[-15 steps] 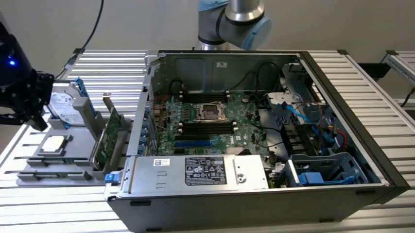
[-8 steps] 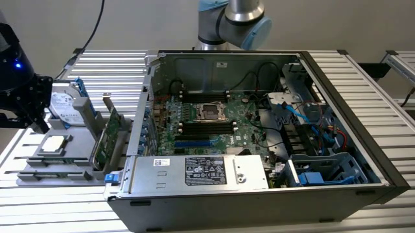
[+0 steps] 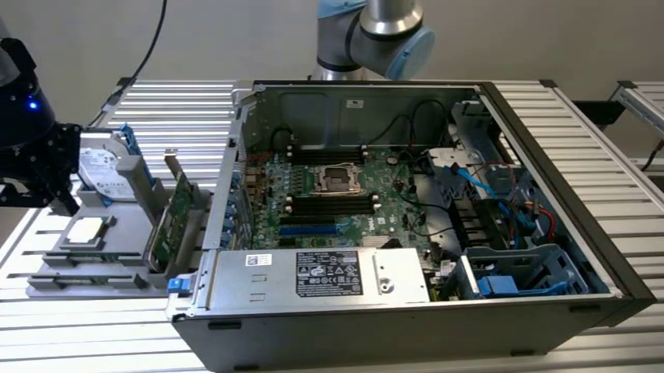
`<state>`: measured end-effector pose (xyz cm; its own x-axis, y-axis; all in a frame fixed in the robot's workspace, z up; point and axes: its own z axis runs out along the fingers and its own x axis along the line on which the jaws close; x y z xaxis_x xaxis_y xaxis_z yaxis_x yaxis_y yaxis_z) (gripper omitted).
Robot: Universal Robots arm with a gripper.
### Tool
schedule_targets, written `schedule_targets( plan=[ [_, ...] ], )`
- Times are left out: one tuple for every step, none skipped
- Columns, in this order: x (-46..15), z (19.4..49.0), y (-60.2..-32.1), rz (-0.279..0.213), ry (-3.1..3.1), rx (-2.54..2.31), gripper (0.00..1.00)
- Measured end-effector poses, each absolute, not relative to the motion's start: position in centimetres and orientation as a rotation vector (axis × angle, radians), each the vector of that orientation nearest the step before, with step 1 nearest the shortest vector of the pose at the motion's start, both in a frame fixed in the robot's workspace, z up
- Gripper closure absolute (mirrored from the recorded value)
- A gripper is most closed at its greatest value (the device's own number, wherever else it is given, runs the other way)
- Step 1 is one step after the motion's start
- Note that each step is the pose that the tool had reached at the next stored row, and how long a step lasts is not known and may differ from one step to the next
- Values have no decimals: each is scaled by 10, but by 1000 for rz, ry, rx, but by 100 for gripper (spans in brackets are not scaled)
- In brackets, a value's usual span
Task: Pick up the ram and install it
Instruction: 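Pick up the ram and move it above insertion slot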
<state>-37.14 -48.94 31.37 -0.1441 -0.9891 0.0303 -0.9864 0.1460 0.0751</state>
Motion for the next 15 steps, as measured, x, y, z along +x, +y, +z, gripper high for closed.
schedule_targets(
  plan=[
    [-371,314,-489,-57,-2322,2006,89],
    [-371,314,-489,-57,-2322,2006,89],
    [-371,314,-489,-57,-2322,2006,84],
    [-371,314,-489,-57,-2322,2006,77],
    [-372,314,-489,-57,-2322,2006,77],
    [-373,314,-489,-56,-2323,2007,71],
    [-374,313,-490,-54,-2323,2008,71],
    [-376,312,-490,-53,-2322,2011,64],
    [-377,311,-491,-53,-2320,2013,64],
    [-378,309,-491,-53,-2317,2016,64],
    [-378,308,-491,-53,-2313,2021,64],
    [-379,306,-492,-53,-2309,2026,64],
    [-379,305,-493,-53,-2303,2032,64],
    [-379,303,-493,-53,-2296,2040,64],
    [-379,301,-494,-53,-2290,2047,64]
  ],
)
